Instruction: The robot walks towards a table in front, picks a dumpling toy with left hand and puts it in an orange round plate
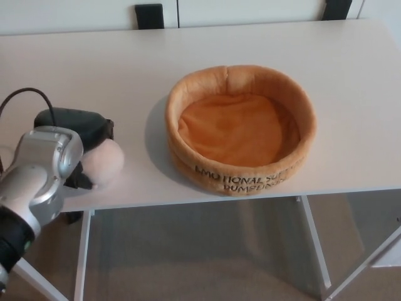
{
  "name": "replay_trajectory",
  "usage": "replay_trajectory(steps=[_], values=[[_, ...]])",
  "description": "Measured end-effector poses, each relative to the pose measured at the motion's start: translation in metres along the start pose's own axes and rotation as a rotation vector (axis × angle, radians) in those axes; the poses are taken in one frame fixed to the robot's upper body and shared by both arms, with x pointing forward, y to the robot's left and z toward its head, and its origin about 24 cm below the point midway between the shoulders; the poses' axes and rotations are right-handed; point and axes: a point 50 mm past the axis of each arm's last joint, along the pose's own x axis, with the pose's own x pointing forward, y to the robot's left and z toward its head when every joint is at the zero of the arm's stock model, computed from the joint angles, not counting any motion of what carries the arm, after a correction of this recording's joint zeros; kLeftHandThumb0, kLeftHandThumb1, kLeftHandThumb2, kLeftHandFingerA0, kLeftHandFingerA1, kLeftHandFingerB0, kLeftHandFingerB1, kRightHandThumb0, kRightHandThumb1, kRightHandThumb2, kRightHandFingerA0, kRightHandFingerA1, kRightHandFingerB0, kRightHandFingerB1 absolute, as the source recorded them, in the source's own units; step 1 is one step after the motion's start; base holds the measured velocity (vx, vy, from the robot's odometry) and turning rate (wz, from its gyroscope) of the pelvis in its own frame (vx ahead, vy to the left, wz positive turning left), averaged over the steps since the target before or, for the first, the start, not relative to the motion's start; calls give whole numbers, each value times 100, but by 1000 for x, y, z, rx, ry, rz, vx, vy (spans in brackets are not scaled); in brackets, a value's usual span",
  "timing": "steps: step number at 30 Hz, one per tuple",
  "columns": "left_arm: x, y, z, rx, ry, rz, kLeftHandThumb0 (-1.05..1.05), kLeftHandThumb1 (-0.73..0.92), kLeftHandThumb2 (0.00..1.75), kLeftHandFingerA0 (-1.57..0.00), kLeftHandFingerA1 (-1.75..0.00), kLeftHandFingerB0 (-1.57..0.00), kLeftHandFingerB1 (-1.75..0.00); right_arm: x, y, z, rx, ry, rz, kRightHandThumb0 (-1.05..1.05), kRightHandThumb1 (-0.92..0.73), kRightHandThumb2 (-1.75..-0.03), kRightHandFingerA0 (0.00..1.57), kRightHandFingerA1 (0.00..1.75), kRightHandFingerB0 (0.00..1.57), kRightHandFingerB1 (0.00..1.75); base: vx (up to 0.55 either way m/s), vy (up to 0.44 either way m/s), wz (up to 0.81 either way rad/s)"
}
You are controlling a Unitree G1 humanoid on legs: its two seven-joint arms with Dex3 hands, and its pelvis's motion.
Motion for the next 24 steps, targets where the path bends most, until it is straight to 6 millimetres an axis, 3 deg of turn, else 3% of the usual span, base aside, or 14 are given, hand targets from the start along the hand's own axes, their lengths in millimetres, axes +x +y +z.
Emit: replay_trajectory(steps=[7, 17, 18, 24], values=[[-2, 6, 4, -258, -100, 140, -41, 63, 93, -103, -136, -76, -120, 0, 0, 1, 4, -2, 0, -40, -68, -60, 56, 44, 50, 39, 0, 0, 0], [-20, 57, -16, -619, -184, 451, -39, 59, 94, -105, -134, -77, -116, 0, -3, 1, 19, -1, 1, -40, -67, -60, 56, 43, 49, 38, 0, 0, 0], [-21, 60, -18, -630, -189, 468, -30, 80, 62, -73, -175, -57, -149, 0, -3, 0, 19, 0, 1, -40, -68, -60, 55, 43, 47, 38, 0, 0, 0], [-27, 90, -19, -671, -236, 580, -32, 79, 63, -74, -175, -60, -151, 0, -5, 2, 17, -4, -2, -40, -67, -60, 56, 45, 50, 40, 0, 0, 0]])
